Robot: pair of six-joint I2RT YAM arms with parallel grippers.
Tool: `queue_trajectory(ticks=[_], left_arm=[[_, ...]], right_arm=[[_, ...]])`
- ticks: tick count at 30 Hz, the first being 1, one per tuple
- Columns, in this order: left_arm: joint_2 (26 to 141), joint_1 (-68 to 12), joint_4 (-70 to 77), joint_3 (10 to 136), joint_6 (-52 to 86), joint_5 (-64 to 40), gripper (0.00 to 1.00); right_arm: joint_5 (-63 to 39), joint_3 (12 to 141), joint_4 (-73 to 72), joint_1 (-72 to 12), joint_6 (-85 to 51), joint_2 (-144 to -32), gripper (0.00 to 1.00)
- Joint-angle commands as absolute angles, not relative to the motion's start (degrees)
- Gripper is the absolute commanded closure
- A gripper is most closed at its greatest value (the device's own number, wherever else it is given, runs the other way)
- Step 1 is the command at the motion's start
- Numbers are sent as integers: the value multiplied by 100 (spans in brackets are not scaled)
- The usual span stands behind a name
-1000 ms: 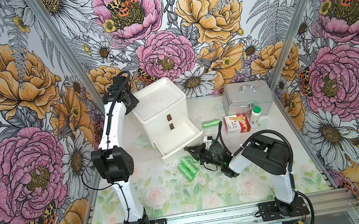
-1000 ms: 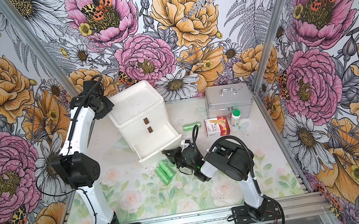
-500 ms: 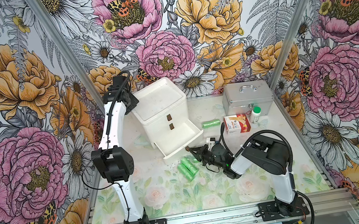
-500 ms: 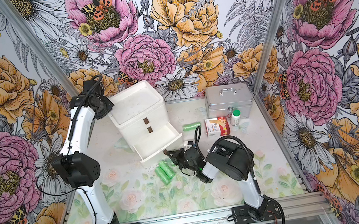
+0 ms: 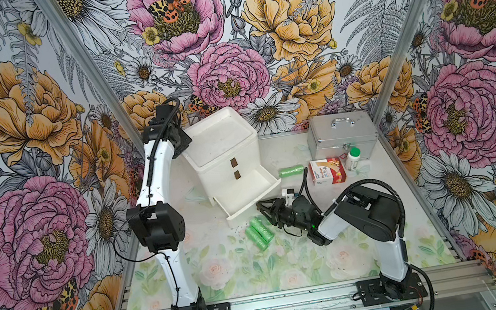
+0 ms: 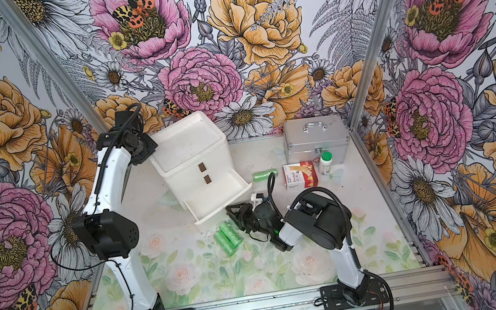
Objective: Sort the rolls of trash bags by color and place them into the drawer
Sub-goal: Open the drawer in the storage box, then pick up the roll of trash bags from the center of the board.
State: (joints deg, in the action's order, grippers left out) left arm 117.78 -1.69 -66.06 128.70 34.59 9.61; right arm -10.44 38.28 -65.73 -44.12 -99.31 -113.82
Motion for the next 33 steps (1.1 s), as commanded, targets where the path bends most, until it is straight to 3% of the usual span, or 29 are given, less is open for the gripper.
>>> queue_trajectory(ticks=[1,6,11,14,17,19,22,33], left_arm=[[12469,-375,-6600,12590,4930,-857,100],[12465,-472,-6595,12715,4921,-806,100],[12437,-474,-6595,12678,4945,-811,100],[12393,-481,-6595,12564,4965,-780,100],[12388,-501,-6594,12507,4983,-738,100],[12418,-509,-6598,12524,4983,-765,100],[12450,-515,-6599,12552,4962,-806,100],[12426,-456,-6596,12542,4883,-892,100]], right_arm=[[-1459,3996,-6371,-4290,-9610,-10963,56],[-1986,4363,-4342,-4200,-8576,-10054,52],[-2109,5037,-888,-3818,-6772,-9031,39],[-1719,5364,657,-3426,-5796,-8603,25],[-2114,5260,756,-2733,-6006,-8645,7],[-2387,5306,773,-2365,-6040,-8863,5],[-1996,5551,1060,-2178,-6083,-9014,5],[-1457,7372,2074,-1973,-7456,-10197,7]])
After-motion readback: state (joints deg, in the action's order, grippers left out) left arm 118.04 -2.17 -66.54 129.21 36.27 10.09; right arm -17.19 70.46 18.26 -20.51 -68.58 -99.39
